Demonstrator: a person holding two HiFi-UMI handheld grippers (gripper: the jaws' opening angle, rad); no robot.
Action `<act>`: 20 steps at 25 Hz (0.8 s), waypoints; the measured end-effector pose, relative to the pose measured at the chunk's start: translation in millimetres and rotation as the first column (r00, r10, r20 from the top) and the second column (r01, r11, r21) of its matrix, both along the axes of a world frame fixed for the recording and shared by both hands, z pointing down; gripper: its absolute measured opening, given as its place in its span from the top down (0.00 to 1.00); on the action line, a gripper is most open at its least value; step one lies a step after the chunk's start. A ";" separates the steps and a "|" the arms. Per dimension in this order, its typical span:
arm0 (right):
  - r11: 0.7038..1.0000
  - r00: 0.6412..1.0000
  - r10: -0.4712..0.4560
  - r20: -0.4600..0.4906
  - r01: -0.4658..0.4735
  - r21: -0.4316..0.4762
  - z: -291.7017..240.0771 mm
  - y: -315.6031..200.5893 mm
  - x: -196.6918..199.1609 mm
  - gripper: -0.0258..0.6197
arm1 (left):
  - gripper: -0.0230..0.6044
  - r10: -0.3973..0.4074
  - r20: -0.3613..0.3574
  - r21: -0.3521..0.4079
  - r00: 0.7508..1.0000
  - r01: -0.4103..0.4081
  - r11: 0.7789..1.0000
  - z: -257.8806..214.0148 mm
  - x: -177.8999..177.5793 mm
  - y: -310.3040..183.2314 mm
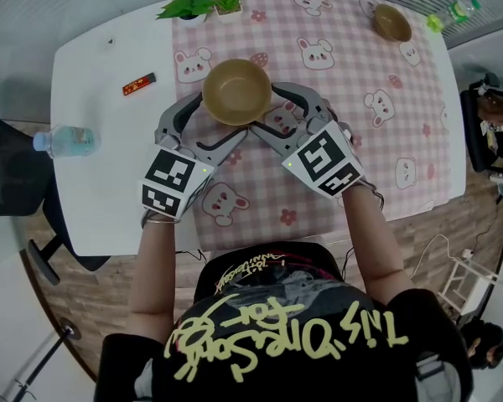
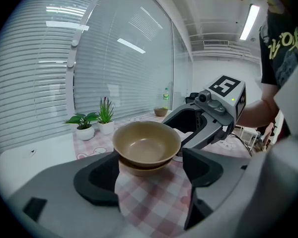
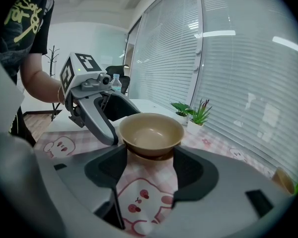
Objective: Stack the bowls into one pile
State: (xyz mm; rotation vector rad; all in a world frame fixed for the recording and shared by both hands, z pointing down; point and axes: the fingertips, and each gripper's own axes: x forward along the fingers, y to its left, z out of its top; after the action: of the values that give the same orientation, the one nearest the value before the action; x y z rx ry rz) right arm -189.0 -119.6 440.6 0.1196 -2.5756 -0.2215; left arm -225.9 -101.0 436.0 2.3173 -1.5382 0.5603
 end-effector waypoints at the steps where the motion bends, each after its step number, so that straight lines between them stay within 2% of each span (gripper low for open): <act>1: 1.000 1.000 0.000 0.001 0.000 -0.004 0.5 0.2 -0.2 0.54 | 0.33 -0.001 -0.003 0.000 1.000 0.001 1.000 0.7 -0.5 0.1; 12: 1.000 0.997 0.009 -0.075 -0.008 0.021 9.8 -4.3 6.2 0.54 | 0.33 0.005 0.011 -0.007 1.000 -0.005 1.000 4.1 -1.0 -3.3; 20: 1.000 0.997 0.009 -0.079 -0.007 0.019 12.3 -4.4 5.3 0.54 | 0.33 0.006 0.022 -0.021 1.000 -0.005 1.000 8.3 -1.8 -2.7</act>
State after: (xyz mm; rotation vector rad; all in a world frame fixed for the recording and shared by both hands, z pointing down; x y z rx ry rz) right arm -183.7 -124.0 453.0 0.1255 -2.4942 -0.2427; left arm -227.7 -103.7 444.3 2.3081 -1.5290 0.6024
